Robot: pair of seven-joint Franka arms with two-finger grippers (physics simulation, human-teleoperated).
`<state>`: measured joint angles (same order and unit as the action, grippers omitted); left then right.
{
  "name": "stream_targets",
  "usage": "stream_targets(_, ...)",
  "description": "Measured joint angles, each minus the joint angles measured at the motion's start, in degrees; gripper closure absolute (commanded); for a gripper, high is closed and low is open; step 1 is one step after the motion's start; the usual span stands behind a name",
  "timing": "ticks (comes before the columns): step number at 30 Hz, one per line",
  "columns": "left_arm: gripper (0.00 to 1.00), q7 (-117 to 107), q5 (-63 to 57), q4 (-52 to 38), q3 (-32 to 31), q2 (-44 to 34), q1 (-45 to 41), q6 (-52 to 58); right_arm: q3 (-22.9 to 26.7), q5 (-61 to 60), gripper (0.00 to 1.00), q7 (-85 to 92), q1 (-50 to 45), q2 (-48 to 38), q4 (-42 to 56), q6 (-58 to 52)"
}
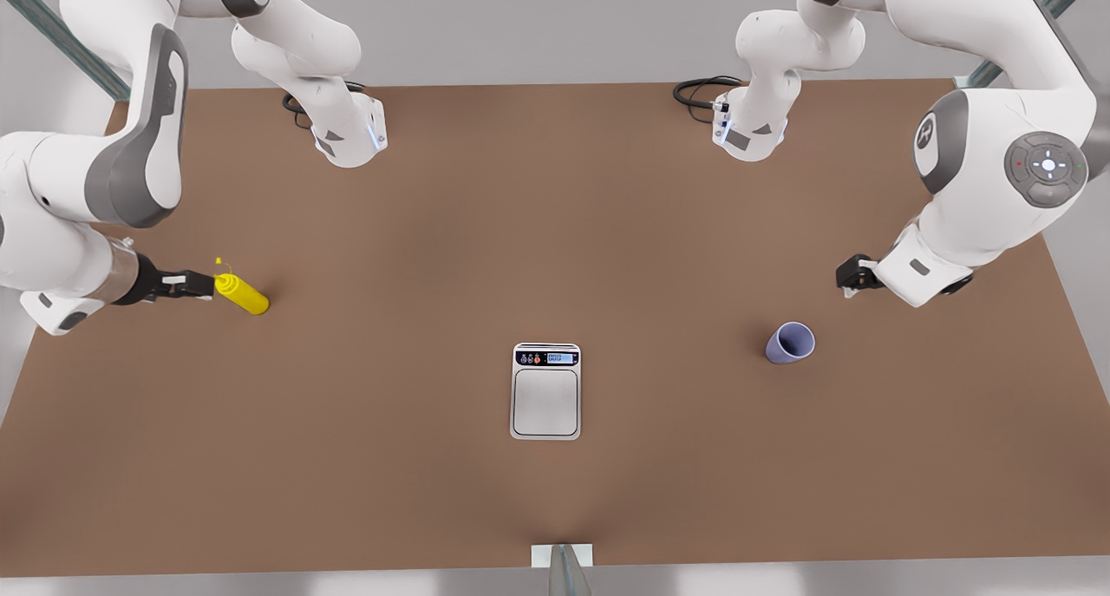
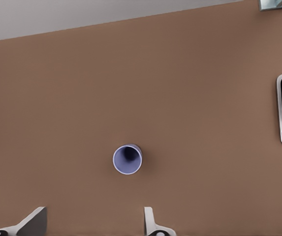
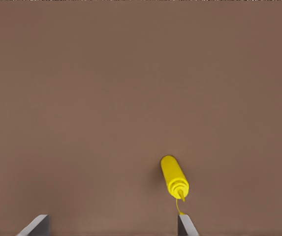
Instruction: Move cup to the weight, pick up sauce bottle, pour sauce
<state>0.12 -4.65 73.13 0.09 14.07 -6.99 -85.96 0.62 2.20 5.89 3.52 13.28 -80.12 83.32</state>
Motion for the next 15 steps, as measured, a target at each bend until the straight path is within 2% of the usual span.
stream_targets(4,0.00,-0.2,0.1,0.5,0.7,3.0,0.0,-0.7,0.0,0.1,0.00,4.5,0.1,-1.1,-1.1,-0.8)
stream_targets(6,0.00,-0.1,0.4,8.6,1.5,3.6,0.0,-9.8,0.1,-3.1,0.00,14.4,2.1,-0.6,-0.5,-2.0)
stream_targets(10,0.00,0.0,0.7,24.2,3.4,3.3,0.0,-27.5,-0.1,-5.7,0.00,42.6,6.0,0.3,-1.1,-2.7)
stream_targets(11,0.00,0.0,0.9,26.9,4.1,3.5,0.1,-30.7,0.0,-11.4,0.00,50.5,8.5,0.6,-2.4,-1.2)
stream_targets(13,0.00,0.4,1.3,28.2,5.1,5.3,0.2,-32.4,0.1,-15.5,0.00,61.3,11.3,0.8,-4.4,-0.1)
stream_targets(15,0.00,3.3,2.1,29.7,6.2,6.5,0.2,-35.0,0.2,-23.7,0.00,75.2,18.2,3.5,-6.7,0.1)
